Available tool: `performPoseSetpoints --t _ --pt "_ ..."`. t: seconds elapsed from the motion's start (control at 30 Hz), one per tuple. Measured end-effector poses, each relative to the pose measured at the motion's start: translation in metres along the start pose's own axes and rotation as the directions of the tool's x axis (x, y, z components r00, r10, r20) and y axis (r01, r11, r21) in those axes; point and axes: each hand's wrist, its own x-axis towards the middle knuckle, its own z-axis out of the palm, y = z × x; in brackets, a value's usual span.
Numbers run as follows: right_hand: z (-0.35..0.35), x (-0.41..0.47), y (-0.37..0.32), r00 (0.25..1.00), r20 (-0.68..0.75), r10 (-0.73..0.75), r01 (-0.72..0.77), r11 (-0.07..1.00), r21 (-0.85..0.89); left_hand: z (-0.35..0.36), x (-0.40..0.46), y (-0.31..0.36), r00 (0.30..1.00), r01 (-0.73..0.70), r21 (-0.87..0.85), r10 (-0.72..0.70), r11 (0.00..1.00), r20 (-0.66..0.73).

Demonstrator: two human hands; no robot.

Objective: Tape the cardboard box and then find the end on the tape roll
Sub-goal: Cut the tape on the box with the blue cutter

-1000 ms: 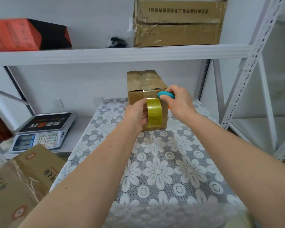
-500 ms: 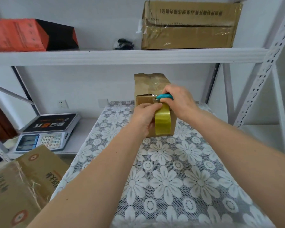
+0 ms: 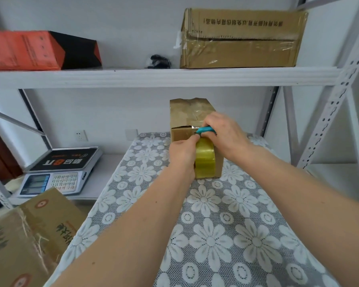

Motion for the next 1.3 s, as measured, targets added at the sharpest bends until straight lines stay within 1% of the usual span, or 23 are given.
performPoseSetpoints --t 0.07,0.17,0.23,0.3,0.37,0.5,0.67,0.8,0.93,1.13,1.3 --pt "0.000 -0.001 0.001 1.000 -0.007 -0.007 0.007 1.000 0.001 0.000 0.000 -0.002 0.999 0.010 -0.023 -0.009 1.000 0.039" --pt "0.000 -0.002 0.001 1.000 -0.006 -0.018 0.018 1.000 0.002 0.000 0.005 -0.001 1.000 0.009 -0.019 -0.008 1.000 0.024" --pt "0.000 -0.002 0.000 1.000 -0.003 -0.021 0.021 1.000 0.001 0.000 0.007 0.002 0.998 0.062 -0.059 -0.061 0.996 0.010" --pt "-0.001 -0.001 -0.001 1.000 0.005 -0.018 0.018 1.000 -0.001 0.001 0.005 0.003 0.989 0.141 -0.092 -0.138 0.986 0.044" --pt "-0.002 -0.002 -0.002 1.000 0.020 -0.023 0.023 1.000 -0.018 0.001 0.003 0.004 0.983 0.183 -0.082 -0.180 0.980 0.047" --pt "-0.003 -0.002 -0.004 0.999 0.030 -0.025 0.026 0.999 -0.046 0.005 0.009 0.004 0.980 0.196 -0.070 -0.195 0.978 0.031" --pt "-0.004 -0.001 -0.006 0.999 0.040 -0.027 0.030 0.997 -0.075 0.011 0.029 -0.006 0.975 0.216 -0.080 -0.220 0.973 -0.043" --pt "-0.005 0.001 -0.008 0.997 0.060 -0.041 0.047 0.994 -0.096 0.012 0.023 -0.004 0.974 0.217 -0.059 -0.220 0.974 -0.049" --pt "-0.004 0.001 -0.011 0.997 0.062 -0.049 0.057 0.990 -0.131 0.011 0.017 -0.003 0.979 0.199 -0.053 -0.201 0.979 -0.042" --pt "-0.004 0.000 -0.012 0.998 0.043 -0.037 0.041 0.995 -0.088 0.010 0.025 -0.008 0.979 0.205 -0.097 -0.206 0.974 0.002" --pt "-0.005 0.004 -0.014 0.997 0.065 -0.041 0.046 0.996 -0.078 0.009 0.029 -0.010 0.978 0.207 -0.076 -0.206 0.975 0.015"
